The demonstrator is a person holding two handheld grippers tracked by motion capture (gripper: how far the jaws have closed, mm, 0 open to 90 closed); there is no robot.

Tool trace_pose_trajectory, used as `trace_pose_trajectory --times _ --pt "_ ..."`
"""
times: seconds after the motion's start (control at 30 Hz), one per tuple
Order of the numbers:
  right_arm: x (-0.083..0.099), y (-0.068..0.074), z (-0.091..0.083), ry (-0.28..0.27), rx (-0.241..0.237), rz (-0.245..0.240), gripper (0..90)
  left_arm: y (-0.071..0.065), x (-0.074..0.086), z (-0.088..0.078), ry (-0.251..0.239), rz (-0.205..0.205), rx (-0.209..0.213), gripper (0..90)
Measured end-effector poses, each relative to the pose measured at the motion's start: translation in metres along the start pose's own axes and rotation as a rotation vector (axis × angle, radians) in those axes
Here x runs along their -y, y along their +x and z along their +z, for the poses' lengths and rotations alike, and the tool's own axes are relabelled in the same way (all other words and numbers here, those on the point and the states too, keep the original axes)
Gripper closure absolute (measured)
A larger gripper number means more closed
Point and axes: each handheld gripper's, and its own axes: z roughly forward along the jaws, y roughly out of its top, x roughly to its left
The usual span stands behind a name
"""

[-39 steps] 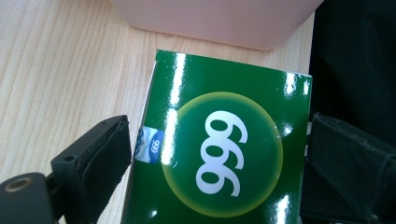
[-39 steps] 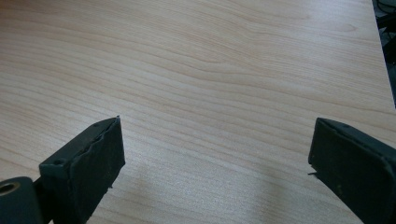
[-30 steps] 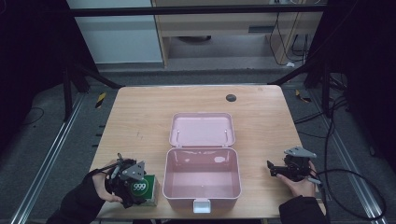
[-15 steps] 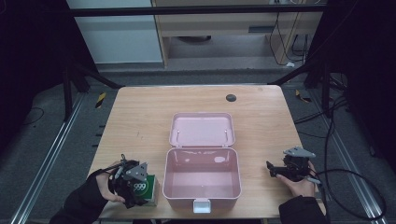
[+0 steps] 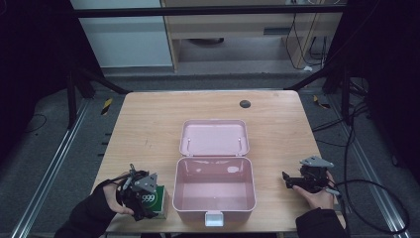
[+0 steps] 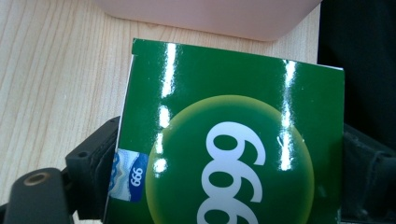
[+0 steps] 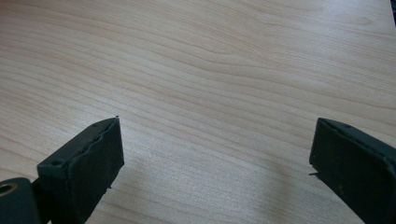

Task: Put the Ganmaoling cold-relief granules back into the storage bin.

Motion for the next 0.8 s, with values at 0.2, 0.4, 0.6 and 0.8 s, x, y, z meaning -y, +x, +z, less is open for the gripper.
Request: trace_pose_trajectory --times 0.2,0.4,0.6,0.8 --pt "0.0 0.0 0.0 -0.001 0.001 -0.001 3.5 0.001 0.0 -0.001 -0.003 -0.001 0.004 11.7" --pt "0.0 0.0 0.0 0.003 -0.004 -0.007 3.7 0.002 0.001 -0.002 -0.009 -0.017 0.007 12.9" --pt "0.0 0.0 0.0 0.003 -0.004 -0.006 3.9 0.002 0.004 -0.007 -0.01 -0.031 0.006 13.2" --pt "0.0 0.0 0.0 0.002 -0.005 -0.005 3.9 0.002 0.004 -0.025 -0.03 -0.042 -0.024 13.5"
